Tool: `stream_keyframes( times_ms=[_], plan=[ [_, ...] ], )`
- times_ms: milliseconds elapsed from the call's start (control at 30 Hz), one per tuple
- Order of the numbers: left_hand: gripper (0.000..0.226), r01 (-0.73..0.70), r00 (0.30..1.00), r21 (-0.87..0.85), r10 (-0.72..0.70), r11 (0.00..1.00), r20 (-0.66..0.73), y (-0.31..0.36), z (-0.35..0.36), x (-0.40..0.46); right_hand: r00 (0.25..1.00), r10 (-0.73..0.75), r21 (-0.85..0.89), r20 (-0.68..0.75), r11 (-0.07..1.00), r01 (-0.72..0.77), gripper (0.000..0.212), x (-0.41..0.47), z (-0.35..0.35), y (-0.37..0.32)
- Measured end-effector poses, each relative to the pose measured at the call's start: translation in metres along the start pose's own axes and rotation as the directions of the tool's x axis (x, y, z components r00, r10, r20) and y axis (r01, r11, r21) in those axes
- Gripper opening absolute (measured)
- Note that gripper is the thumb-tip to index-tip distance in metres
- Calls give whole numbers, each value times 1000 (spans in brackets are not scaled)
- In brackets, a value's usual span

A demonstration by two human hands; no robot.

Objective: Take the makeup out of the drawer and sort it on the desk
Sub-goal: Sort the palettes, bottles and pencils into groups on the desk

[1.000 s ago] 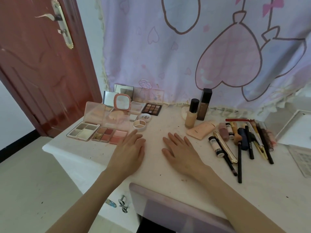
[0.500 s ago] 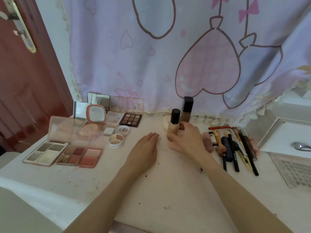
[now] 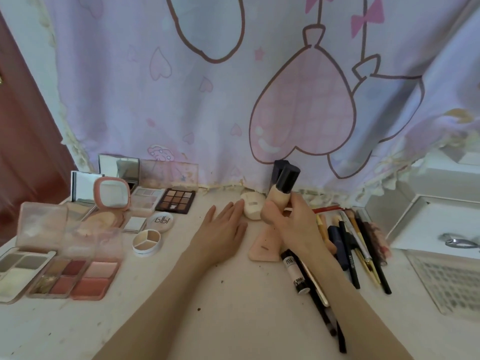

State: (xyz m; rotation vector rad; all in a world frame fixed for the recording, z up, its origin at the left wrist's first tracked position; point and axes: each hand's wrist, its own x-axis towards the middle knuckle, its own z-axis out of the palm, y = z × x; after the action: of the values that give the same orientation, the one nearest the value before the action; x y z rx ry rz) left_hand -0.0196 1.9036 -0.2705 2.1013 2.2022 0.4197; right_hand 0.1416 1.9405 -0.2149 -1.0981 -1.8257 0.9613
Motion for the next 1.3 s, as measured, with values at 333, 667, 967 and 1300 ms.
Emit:
stream_keyframes(
  times_ms=[333,667,967,1300],
  plan=[
    [49,-133,990,-25,132,991,-38,4,8,12,999,45,143,20,989,-47,32,4,2,11],
    [38,-296,931,-850,-68,436,-359,28,-48,-8,877,126,501,464,779,-377,44,-7,-6,-2],
    [36,-333,872,-718,-90,612,-482,26,-56,-16,609,50,400,792,710,-579,41,-15,-9,-5],
    [61,-20,956,-832,-232,554,-178,5,-57,-11,898,90,157,430,972,-173,30,-23,14,-9]
  ],
)
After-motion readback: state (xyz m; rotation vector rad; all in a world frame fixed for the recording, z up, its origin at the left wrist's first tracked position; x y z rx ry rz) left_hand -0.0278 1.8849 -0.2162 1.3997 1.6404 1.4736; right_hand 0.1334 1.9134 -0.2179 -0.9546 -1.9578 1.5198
